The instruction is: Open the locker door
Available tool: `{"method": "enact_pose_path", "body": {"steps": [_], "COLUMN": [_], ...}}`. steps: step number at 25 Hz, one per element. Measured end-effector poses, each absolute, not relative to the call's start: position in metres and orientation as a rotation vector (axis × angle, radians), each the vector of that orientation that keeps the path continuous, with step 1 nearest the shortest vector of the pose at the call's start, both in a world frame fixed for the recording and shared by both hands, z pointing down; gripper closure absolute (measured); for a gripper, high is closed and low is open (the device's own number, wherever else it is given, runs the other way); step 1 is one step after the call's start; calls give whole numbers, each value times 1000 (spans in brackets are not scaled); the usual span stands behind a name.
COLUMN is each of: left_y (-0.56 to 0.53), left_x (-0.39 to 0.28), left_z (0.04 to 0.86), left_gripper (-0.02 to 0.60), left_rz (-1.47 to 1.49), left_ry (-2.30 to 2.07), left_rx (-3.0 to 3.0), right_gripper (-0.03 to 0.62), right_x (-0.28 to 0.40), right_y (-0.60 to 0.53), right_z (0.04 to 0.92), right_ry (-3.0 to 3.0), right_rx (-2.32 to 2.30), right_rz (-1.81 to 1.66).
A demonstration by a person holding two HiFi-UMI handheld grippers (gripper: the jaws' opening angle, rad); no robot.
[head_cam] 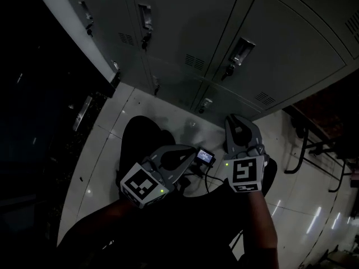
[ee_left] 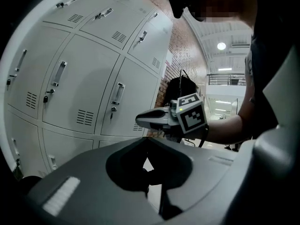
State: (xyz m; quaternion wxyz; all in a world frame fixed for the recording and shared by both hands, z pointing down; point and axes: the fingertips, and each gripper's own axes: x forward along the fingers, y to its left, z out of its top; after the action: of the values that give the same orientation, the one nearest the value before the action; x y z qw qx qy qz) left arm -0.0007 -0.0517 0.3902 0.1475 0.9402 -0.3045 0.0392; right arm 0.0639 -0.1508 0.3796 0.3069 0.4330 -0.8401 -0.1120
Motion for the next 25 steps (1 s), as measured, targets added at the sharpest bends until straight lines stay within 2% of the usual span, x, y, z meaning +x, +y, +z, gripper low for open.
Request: {"method": "enact_pose_path", "body": {"steps": [9,18,25], "left_y": [-55,-55,-56], "left_x": [-8,-15,-18], "left_z": [393,393,394], "left_gripper": [569,569,569], "left_rz": [100,96,100], "left_ry": [-886,-899,-904], "left_rx": [2681,2655,2654], "right_gripper": [548,482,481], "right_x": [49,63,53], "right_y": [-212,-279,-297], "right_z": [401,401,405], "right_ry": [-1957,-1494,-1355], "right_rx": [1068,1049,987], "right_rz": [-497,-871,-985]}}
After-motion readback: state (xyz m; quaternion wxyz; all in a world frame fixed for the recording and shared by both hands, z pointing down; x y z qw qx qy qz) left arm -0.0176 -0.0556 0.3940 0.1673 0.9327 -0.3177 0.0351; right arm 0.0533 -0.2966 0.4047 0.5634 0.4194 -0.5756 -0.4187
